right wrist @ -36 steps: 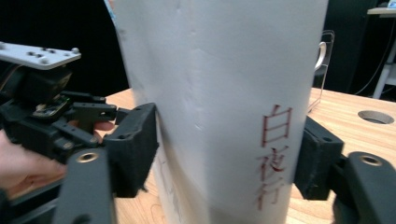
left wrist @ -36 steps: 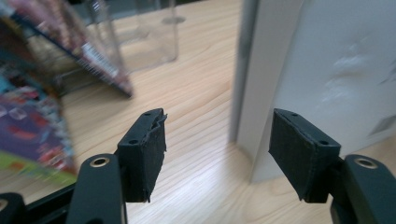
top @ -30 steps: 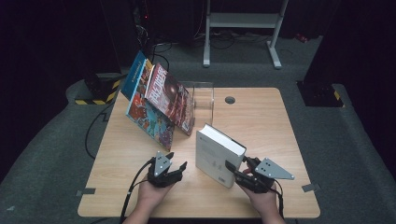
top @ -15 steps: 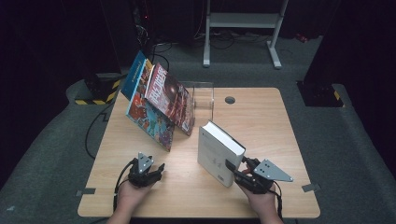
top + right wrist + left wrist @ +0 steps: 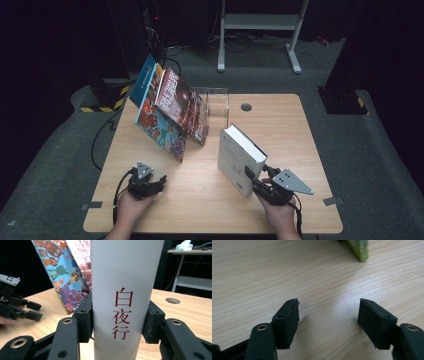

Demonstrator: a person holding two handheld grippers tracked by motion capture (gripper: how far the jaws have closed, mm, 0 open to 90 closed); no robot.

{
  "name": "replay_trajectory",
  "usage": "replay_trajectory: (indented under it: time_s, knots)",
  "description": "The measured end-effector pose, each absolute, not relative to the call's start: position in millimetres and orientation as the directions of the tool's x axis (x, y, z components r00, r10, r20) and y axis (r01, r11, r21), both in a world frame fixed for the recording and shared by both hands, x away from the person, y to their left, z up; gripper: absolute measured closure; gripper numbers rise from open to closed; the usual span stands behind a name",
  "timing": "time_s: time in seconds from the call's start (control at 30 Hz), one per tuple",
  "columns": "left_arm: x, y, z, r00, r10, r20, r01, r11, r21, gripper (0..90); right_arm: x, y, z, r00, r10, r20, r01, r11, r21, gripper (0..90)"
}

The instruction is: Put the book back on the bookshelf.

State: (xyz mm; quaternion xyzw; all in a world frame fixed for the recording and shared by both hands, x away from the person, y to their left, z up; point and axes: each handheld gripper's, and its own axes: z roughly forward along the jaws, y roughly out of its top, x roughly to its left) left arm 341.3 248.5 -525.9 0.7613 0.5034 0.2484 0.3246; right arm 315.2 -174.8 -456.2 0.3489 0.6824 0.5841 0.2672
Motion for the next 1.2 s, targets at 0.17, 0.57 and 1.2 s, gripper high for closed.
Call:
replay_trajectory:
  time_s: [0.17,0.57,1.2]
  knots:
    - [340.5,248.3,-526.4,0.373,0.926,0.048,0.604,-0.282,0.745,31.4,312.2,-170.5,-453.4,-0.607,0.794,0.018,0.172,0.110,0.979,50.4]
    - [339.2,250.0,-527.2,0.344,0.938,0.048,0.609,-0.262,0.748,28.0,316.3,-165.4,-448.6,-0.592,0.802,0.073,0.235,0.085,0.968,46.1]
    - [341.9,251.8,-527.6,0.334,0.942,0.011,0.627,-0.231,0.744,28.0,318.9,-149.3,-433.3,-0.556,0.830,0.051,0.227,0.093,0.969,45.0]
